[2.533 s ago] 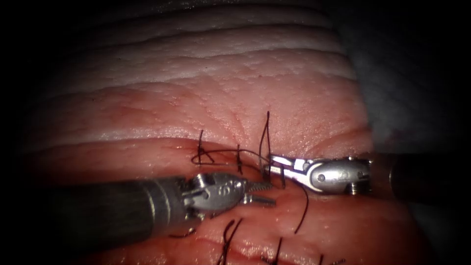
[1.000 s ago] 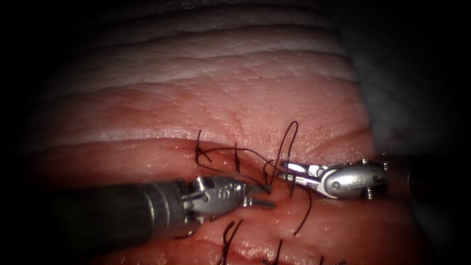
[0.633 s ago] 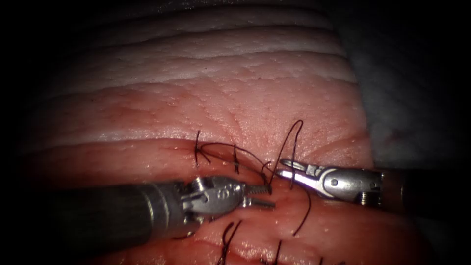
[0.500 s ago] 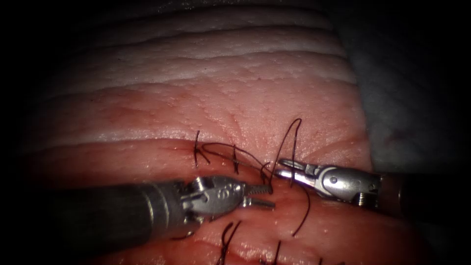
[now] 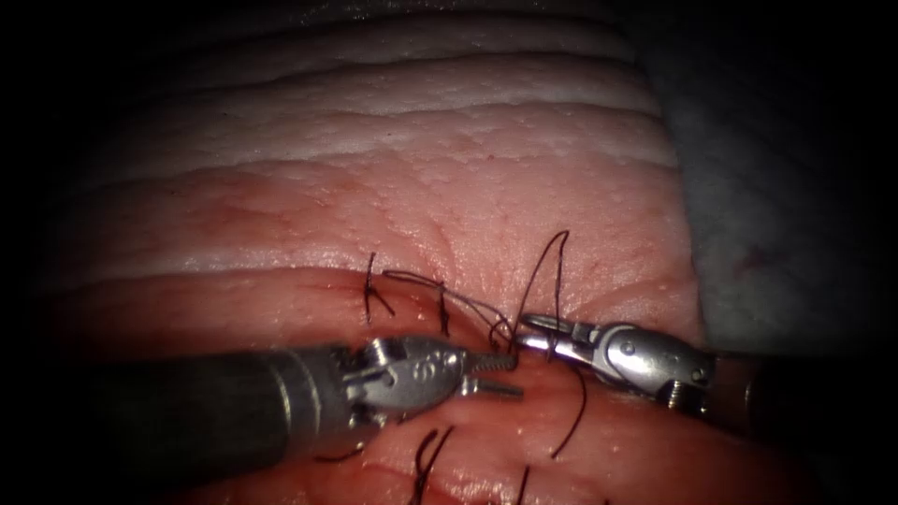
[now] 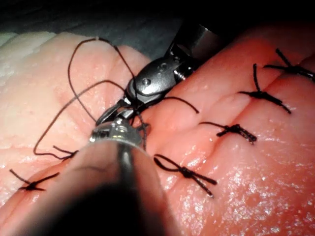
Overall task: Wound Closure
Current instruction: Throw needle through skin above incision
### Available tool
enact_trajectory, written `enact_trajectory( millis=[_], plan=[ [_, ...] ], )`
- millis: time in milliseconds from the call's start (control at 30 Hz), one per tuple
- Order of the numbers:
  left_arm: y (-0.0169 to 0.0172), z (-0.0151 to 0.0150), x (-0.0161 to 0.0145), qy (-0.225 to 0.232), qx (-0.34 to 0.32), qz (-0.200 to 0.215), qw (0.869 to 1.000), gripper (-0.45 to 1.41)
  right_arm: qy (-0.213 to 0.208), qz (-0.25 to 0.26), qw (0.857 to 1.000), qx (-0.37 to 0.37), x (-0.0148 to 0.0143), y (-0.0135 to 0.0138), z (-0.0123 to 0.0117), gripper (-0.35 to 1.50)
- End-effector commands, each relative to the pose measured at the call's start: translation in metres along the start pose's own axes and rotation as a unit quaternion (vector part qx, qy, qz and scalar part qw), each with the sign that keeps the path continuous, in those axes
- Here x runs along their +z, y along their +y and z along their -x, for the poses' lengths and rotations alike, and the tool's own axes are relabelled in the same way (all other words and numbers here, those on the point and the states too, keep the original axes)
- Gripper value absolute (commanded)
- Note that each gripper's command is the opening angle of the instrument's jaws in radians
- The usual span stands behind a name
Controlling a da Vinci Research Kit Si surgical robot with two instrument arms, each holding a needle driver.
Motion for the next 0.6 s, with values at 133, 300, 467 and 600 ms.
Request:
enact_trajectory(
  millis=[133,300,467,600],
  plan=[
    [-0.0001,0.0001,0.0007,-0.003,0.001,0.001,1.000,-0.06,-0.026,-0.006,1.000,-0.003,0.0012,-0.0006,0.0012,-0.35],
    [0.0000,0.0002,0.0008,-0.006,0.002,0.002,1.000,-0.06,-0.055,-0.008,0.998,-0.003,0.0014,-0.0010,0.0015,-0.35],
    [0.0001,0.0002,0.0008,-0.007,0.002,0.002,1.000,-0.06,-0.080,-0.016,0.997,-0.003,0.0015,-0.0013,0.0016,-0.35],
    [0.0003,0.0003,0.0008,-0.012,0.003,0.003,1.000,-0.06,-0.139,-0.056,0.989,-0.009,0.0023,-0.0028,0.0032,-0.35]
  ],
)
